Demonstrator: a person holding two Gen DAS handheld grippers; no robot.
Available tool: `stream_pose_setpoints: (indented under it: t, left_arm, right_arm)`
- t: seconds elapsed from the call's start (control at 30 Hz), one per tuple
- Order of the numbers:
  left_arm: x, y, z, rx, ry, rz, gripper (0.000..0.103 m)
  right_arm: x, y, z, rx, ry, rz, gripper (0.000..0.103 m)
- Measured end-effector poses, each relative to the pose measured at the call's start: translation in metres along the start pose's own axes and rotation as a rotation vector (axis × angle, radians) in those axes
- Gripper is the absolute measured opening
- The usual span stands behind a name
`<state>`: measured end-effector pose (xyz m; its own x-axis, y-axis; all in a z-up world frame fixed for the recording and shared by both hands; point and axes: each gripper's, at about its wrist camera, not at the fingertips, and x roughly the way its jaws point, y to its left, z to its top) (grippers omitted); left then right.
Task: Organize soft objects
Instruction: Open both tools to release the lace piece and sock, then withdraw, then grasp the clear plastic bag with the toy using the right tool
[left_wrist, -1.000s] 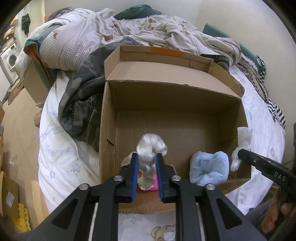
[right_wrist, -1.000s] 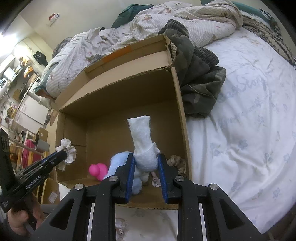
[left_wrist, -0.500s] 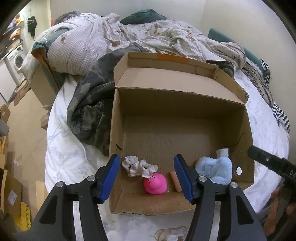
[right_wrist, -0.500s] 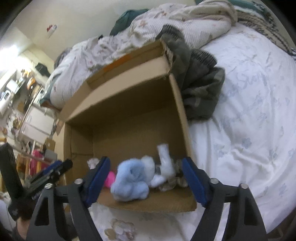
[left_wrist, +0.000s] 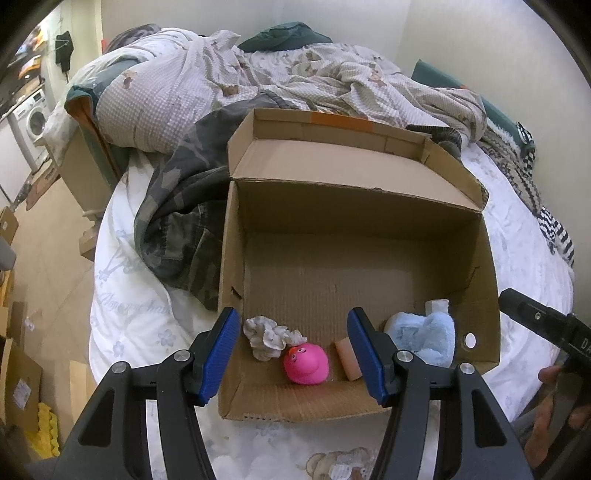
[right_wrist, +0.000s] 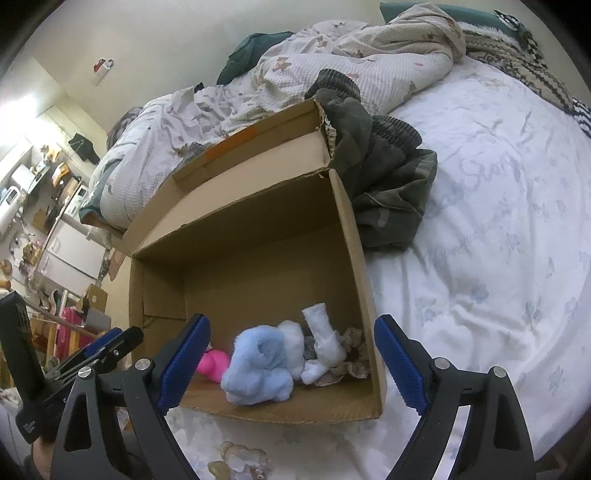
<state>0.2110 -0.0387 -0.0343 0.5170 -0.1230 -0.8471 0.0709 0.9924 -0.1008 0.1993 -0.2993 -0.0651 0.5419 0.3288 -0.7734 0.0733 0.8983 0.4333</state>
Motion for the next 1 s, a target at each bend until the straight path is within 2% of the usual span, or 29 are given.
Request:
stream_pose_setpoints:
  t: [0.37, 0.6, 0.77, 0.87, 1.0]
  left_arm:
    - [-0.027, 0.017, -0.016, -0.022, -0.030, 0.014, 0.058]
    - [-0.038, 0.026, -0.039, -0.052, -0.017, 0.011, 0.058]
    - [-0.043, 0.031, -0.053, -0.047, -0.012, 0.028, 0.058]
    - [-0.043, 0.037, -0.061, -0.050, 0.006, 0.034, 0.058]
    - [-0.031, 0.038, -0.079, -0.037, 0.100, 0.000, 0.058]
  right_arm:
    - [-0.006, 0.013, -0.014, -0.059, 0.007, -0.025, 0.096]
    - [-0.015, 0.020, -0.031, -0.090, 0.023, -0.003, 0.096]
    - [-0.013, 0.022, -0.048, -0.080, 0.066, 0.023, 0.096]
    - [-0.010, 0.023, -0.056, -0.079, 0.093, 0.027, 0.096]
    - [-0.005, 0.022, -0.064, -0.062, 0.130, 0.030, 0.096]
